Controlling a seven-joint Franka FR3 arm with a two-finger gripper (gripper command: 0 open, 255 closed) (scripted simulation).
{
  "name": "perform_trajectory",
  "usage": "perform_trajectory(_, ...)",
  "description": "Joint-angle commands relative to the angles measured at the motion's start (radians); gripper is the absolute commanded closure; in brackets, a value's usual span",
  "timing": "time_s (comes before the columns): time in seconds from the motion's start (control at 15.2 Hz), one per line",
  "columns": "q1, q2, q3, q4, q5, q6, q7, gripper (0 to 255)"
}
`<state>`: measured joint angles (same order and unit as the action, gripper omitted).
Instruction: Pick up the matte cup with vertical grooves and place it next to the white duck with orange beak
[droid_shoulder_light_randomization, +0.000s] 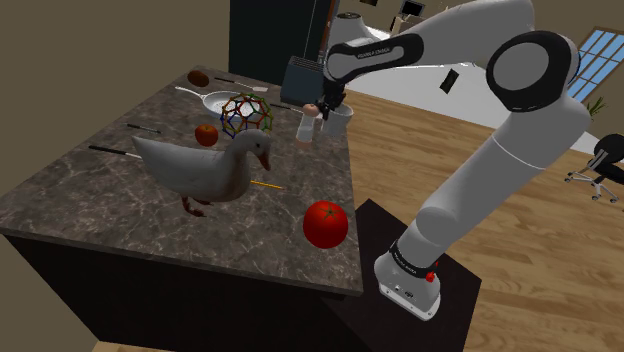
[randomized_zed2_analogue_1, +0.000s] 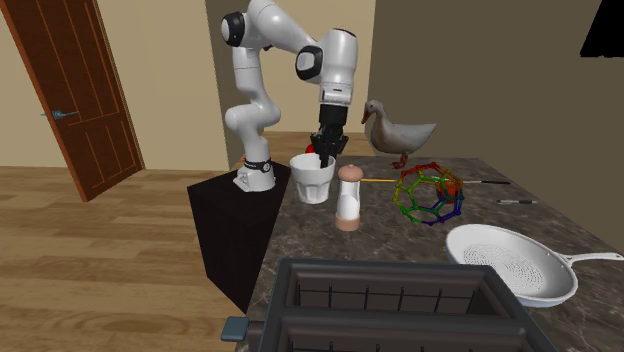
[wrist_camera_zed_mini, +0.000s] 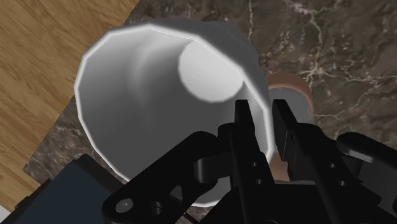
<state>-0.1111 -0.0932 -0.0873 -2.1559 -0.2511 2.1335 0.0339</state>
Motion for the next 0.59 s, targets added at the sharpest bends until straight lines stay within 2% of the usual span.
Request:
perform_trajectory(0.0, 0.002, -0.010, 0.002, 0.019, 0.003, -0.029, -0.004, 255)
perform_trajectory(0.53, 0.005, -0.036, 0.005, 0.099, 0.014, -0.133, -0.026, 255)
